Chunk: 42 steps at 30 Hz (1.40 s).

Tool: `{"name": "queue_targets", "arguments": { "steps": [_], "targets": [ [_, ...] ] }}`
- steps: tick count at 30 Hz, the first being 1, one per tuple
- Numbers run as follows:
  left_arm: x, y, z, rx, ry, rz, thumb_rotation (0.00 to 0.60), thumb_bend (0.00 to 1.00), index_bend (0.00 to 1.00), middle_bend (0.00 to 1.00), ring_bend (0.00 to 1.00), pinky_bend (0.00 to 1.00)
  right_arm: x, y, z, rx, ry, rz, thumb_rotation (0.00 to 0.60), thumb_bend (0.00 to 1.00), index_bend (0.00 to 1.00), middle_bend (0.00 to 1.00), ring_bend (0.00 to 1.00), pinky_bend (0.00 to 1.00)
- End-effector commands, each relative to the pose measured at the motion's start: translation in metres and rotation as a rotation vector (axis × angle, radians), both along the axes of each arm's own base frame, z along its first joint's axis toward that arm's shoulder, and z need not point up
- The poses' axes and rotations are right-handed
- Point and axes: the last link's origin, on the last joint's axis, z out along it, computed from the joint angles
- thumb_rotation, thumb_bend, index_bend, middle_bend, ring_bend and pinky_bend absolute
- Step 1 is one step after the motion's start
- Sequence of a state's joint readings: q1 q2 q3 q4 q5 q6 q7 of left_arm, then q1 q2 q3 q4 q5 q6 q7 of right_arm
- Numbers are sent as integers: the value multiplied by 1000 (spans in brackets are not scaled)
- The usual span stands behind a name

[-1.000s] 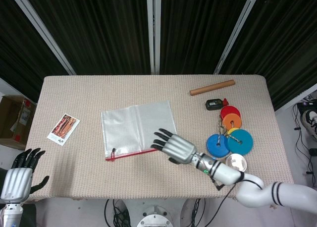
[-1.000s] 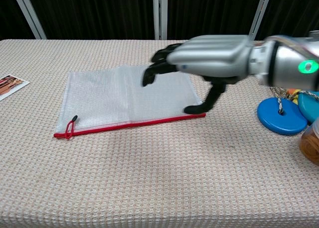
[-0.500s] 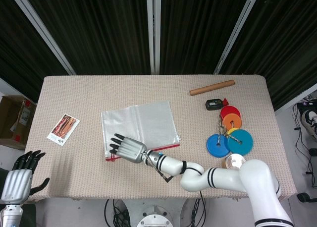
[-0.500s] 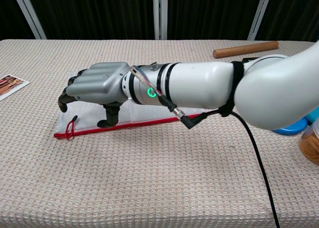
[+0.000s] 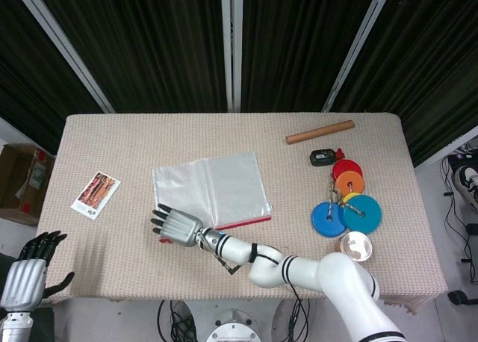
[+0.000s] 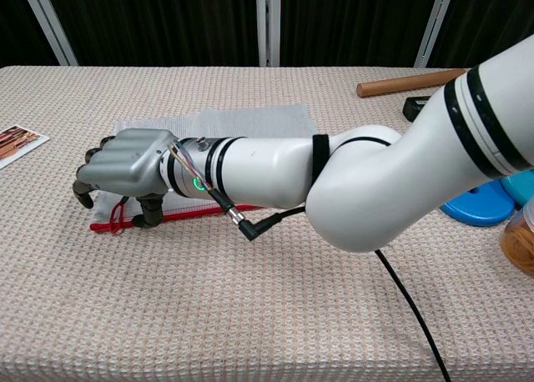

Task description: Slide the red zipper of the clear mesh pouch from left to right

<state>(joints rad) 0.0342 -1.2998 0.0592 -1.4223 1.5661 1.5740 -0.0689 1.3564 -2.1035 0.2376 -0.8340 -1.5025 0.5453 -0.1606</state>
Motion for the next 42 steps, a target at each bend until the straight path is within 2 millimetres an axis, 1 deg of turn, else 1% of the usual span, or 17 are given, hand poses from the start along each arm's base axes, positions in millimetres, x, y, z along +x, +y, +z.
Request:
{"name": "queue_targets", "arguments": {
  "steps": [1,4,13,16,20,25,29,32,33,35,36,38,39,42],
  "targets": [
    [-1,-1,0,-3,-5,2,600,190,181,137,87,147,2,0,-7,-2,4,7,600,327,305,127,0,0],
    [-2,-1,1,0,-8,2,600,190,181,136,87,147,2,-2,-9,-10,-5,3,600,327,363,143,0,0],
    [-2,1,1,-6,-18,-2,600,190,181,136,87,147,4,-3,-12,-20,-27,3,600,330,467,183,0,0],
    [-3,0,1,-6,-17,1,600,190,181,136,87,147,5,-3,-13,-26,-35,3,600,336,529,199,0,0],
    [-4,0,2,-5,-19,1,600,190,181,136,87,147,5,-3,-12,-37,-47,7,600,369,633,210,0,0],
    [-2,3,0,-13,-28,-19,600,189,180,136,87,147,4,-3,-6,-51,-71,30,600,453,764,263,8,9],
    [5,11,-3,-43,-71,-63,600,186,180,136,87,148,0,-3,12,-77,-132,72,600,477,839,291,30,22],
    [15,22,-5,-70,-105,-120,600,177,180,136,87,148,-6,-2,34,-105,-183,109,600,480,868,299,36,25],
    [22,30,-8,-85,-143,-159,600,174,180,136,87,148,-8,-1,46,-123,-212,123,600,483,881,303,40,29],
    [34,45,-12,-100,-209,-209,600,169,185,136,87,148,-12,1,62,-138,-251,130,600,486,896,306,44,34],
    [42,55,-16,-110,-256,-243,600,167,191,136,87,148,-14,3,72,-149,-274,135,600,488,904,308,44,34],
    [54,70,-22,-130,-320,-289,600,161,208,136,87,148,-16,6,87,-167,-311,139,600,495,915,310,44,34],
    [64,80,-27,-143,-361,-317,600,159,215,136,87,148,-18,7,95,-177,-334,139,600,498,918,311,44,34],
    [89,99,-41,-185,-432,-386,600,159,243,136,87,148,-20,10,115,-209,-387,143,600,508,924,313,44,34]
  ]
}}
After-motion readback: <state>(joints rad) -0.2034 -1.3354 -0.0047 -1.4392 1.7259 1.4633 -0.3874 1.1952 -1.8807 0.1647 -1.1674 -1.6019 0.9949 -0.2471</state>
